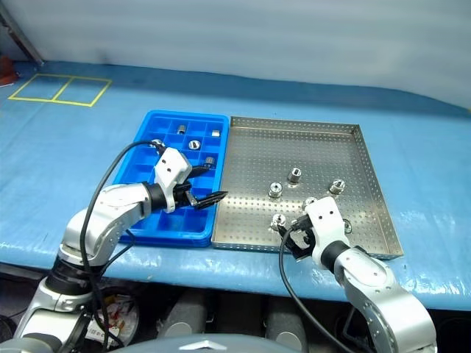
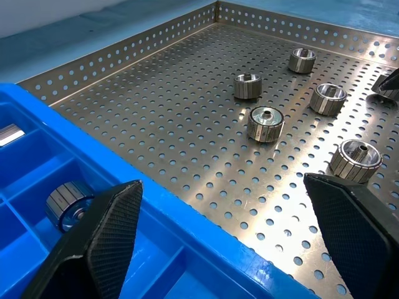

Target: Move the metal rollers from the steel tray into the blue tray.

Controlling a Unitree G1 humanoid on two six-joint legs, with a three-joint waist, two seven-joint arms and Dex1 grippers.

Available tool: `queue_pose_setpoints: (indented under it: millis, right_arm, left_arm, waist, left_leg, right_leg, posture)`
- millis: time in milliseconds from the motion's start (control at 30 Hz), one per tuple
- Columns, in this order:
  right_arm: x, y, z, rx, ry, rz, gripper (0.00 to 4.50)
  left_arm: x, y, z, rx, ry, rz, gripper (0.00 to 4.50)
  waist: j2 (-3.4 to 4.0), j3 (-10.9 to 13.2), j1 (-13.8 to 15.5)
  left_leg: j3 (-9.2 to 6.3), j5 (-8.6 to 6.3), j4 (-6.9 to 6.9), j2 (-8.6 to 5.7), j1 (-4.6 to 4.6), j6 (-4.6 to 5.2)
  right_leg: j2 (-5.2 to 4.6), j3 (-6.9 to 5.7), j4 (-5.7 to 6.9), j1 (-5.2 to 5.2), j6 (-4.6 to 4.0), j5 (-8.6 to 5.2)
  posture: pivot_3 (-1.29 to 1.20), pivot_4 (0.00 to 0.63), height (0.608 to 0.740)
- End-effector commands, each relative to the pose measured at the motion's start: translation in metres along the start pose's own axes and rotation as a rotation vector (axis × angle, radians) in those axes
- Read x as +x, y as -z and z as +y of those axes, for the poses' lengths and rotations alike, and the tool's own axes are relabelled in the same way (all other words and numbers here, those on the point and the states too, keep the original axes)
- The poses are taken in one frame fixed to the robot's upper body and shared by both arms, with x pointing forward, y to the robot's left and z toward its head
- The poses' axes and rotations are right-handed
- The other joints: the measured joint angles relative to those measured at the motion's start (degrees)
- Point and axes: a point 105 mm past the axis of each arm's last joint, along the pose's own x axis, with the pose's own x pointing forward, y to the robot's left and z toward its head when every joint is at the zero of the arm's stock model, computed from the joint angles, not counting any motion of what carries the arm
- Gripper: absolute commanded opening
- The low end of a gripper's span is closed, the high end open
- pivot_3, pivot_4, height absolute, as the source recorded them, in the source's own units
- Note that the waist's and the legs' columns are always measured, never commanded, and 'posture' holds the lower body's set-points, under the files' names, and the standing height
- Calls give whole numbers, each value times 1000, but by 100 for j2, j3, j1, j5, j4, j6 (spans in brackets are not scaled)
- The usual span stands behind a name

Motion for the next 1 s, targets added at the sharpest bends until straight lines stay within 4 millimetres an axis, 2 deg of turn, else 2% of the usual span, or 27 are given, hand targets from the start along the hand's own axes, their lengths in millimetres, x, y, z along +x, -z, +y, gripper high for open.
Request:
queue_pose_setpoints:
  millis: [33,200,367,633,1000]
  right_arm:
    - [-6,-15,1,-24,16,-71,4500]
    - [-7,-15,2,-15,38,-83,4500]
    - [-11,-14,1,0,74,-92,4500]
    - [-16,-9,-1,47,149,-103,4500]
    - [-13,-11,-2,72,178,-131,4500]
  left_arm:
    - [18,-27,-3,72,10,-41,4490]
    - [50,-60,-14,54,89,-87,4490]
    - [83,-69,-20,5,121,-39,4490]
    - [116,-54,-27,39,146,25,4490]
    - [142,-28,-37,52,131,98,4490]
  waist:
    - [0,0,-2]
    - [-1,0,-38]
    - [-1,0,-185]
    - [0,0,-374]
    - [0,0,-415]
  left_leg:
    - [1,0,1,-2,0,0]
    - [3,-1,3,-4,-2,5]
    - [9,-1,4,-4,-5,8]
    - [7,-1,7,2,-1,9]
    - [9,-4,10,-1,-3,14]
  right_leg:
    - [-1,0,0,2,0,0]
    - [2,2,0,2,2,1]
    - [10,6,-1,4,2,1]
    - [17,20,4,0,6,3]
    - [14,24,2,-1,8,4]
  posture:
    - [86,150,740]
    - [34,150,740]
    - [-9,150,740]
    - [-51,150,740]
    - [-68,150,740]
